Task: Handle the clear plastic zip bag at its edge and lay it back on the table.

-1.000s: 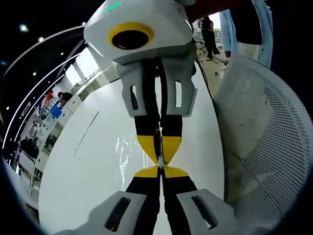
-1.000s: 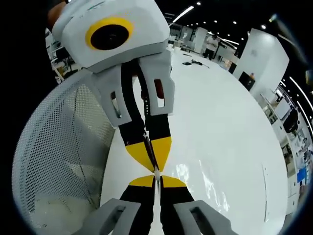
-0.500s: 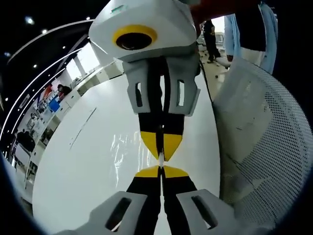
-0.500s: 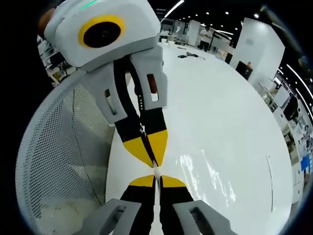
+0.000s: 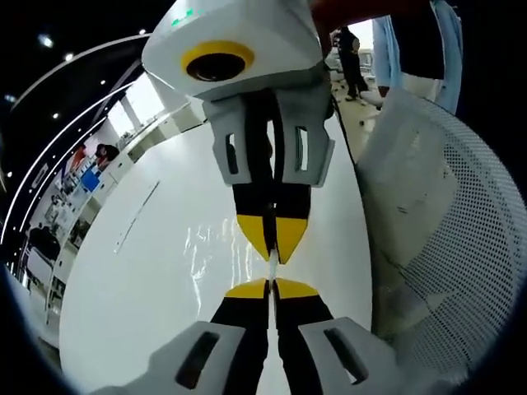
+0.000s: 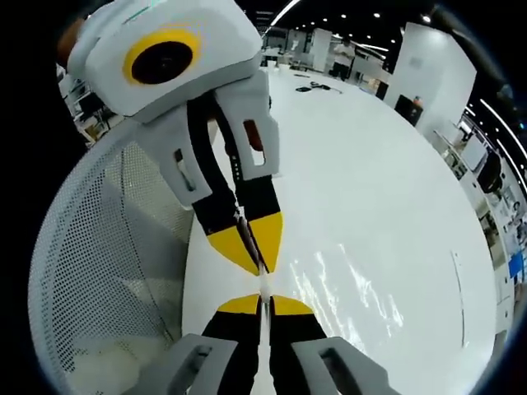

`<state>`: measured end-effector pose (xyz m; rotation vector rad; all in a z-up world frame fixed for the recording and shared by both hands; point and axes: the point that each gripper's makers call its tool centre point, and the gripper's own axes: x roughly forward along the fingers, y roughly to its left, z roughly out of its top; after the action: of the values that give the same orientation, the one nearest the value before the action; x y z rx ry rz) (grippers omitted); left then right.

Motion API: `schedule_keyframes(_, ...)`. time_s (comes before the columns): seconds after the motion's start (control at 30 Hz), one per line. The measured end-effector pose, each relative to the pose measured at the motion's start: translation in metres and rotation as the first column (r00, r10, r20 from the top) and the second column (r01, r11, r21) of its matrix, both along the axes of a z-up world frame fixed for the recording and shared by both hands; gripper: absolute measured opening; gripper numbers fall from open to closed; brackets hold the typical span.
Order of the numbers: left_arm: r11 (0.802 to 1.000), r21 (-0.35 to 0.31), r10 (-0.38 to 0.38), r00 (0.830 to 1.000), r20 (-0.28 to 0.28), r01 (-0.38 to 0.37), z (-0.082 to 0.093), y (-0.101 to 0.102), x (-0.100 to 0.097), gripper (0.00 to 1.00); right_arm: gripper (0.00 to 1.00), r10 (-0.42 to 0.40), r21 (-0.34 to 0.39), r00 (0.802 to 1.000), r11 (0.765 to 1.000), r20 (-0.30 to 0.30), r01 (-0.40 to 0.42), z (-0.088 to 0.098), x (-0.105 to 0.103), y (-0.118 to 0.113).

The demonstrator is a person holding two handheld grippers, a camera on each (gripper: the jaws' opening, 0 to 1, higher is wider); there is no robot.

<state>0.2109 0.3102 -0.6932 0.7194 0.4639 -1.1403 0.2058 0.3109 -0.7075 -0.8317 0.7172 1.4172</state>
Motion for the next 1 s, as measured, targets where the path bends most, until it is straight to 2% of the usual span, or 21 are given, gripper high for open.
schedule_keyframes(0.67, 0.998, 0.055, -0.022, 1.0, -0.005, 0.022, -0.012, -0.001, -0.001, 0.0, 0.0, -0.004, -0.019, 1.0, 1.0, -0.03, 0.003, 0.001, -0.008, 0.005)
schedule_keyframes(1.0, 0.999, 0.037, -0.015, 1.0, -0.018, 0.016, -0.01, -0.003, -0.002, 0.0, 0.0, 0.071, -0.006, 0.997, 0.997, 0.024, -0.071, 0.001, -0.007, 0.006)
